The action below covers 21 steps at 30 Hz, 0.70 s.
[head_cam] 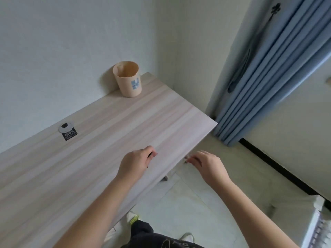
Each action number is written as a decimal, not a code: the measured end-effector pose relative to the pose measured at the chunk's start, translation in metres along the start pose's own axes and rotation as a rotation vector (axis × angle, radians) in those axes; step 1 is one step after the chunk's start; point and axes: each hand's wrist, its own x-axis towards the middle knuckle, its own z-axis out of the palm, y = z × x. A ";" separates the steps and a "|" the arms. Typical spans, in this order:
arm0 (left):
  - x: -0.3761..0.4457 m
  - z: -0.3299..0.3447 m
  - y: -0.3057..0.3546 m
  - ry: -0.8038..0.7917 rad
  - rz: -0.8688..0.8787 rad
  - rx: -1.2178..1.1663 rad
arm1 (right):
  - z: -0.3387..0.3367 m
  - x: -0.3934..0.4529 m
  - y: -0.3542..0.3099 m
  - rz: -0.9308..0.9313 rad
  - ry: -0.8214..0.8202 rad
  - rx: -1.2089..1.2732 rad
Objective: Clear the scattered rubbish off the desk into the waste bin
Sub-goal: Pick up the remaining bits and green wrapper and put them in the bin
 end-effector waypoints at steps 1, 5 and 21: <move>0.004 0.005 0.013 -0.011 0.025 0.009 | -0.009 -0.009 0.010 0.012 0.034 0.001; 0.017 0.018 0.055 -0.019 0.082 0.020 | -0.036 -0.027 0.043 0.076 0.098 -0.033; 0.144 -0.004 0.044 0.000 0.003 -0.093 | -0.076 0.138 0.057 0.032 -0.099 -0.013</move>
